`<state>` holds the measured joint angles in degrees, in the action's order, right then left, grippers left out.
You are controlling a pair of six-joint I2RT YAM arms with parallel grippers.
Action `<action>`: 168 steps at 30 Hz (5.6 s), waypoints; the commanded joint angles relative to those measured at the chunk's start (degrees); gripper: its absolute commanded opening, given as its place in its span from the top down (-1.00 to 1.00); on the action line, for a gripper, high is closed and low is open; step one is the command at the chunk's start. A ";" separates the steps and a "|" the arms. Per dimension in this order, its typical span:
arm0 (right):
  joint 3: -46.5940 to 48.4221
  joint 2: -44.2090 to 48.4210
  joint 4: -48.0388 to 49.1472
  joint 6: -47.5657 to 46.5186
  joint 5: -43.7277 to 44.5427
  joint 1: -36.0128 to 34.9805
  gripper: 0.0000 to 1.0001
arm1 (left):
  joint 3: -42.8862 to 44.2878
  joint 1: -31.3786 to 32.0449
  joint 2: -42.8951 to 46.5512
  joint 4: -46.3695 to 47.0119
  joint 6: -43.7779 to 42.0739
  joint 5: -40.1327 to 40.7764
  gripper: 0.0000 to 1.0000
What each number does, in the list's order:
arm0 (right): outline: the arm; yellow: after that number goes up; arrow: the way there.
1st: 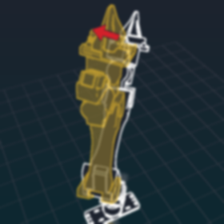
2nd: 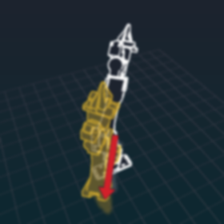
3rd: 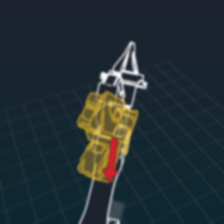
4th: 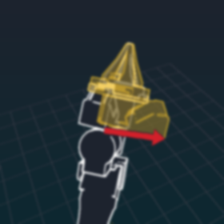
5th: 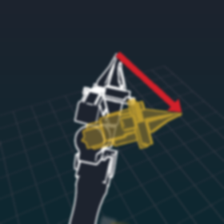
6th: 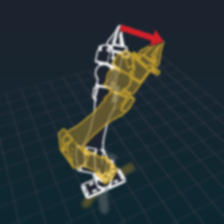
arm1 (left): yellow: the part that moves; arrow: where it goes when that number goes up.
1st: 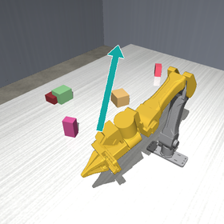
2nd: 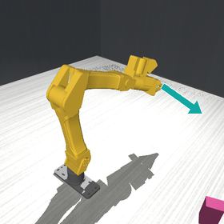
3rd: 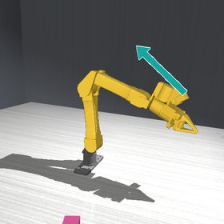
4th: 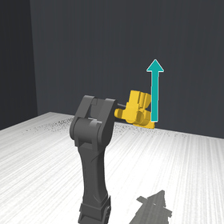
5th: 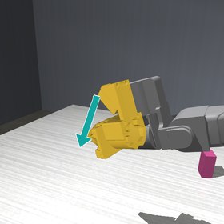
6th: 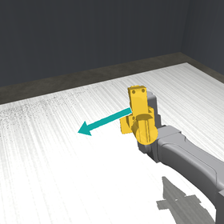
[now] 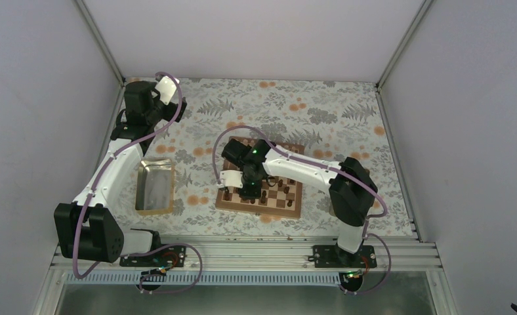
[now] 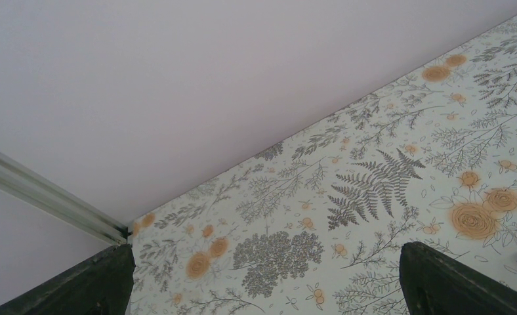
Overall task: Set up the chess pieces on the board
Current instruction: Place the chess piece on the chessboard, then adjust the chess piece on the chessboard.
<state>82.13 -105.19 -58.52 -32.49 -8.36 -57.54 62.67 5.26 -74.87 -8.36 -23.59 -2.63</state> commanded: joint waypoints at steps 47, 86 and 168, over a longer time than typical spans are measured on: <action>2.56 -0.70 1.61 -0.12 2.53 -0.64 0.35 | -0.05 -0.29 0.73 0.93 -0.58 -0.71 -1.00; 16.75 -14.04 0.42 -3.14 -0.84 -1.30 0.34 | -0.46 -0.86 1.02 1.15 -0.58 -1.13 -1.00; 14.32 -12.30 1.67 -2.12 2.87 0.01 0.46 | -0.40 -1.04 1.13 0.98 -0.48 -1.94 -1.00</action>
<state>97.54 -119.00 -57.25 -34.63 -6.59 -57.93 62.48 4.60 -74.61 -8.36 -23.59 -3.57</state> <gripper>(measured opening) 0.187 0.999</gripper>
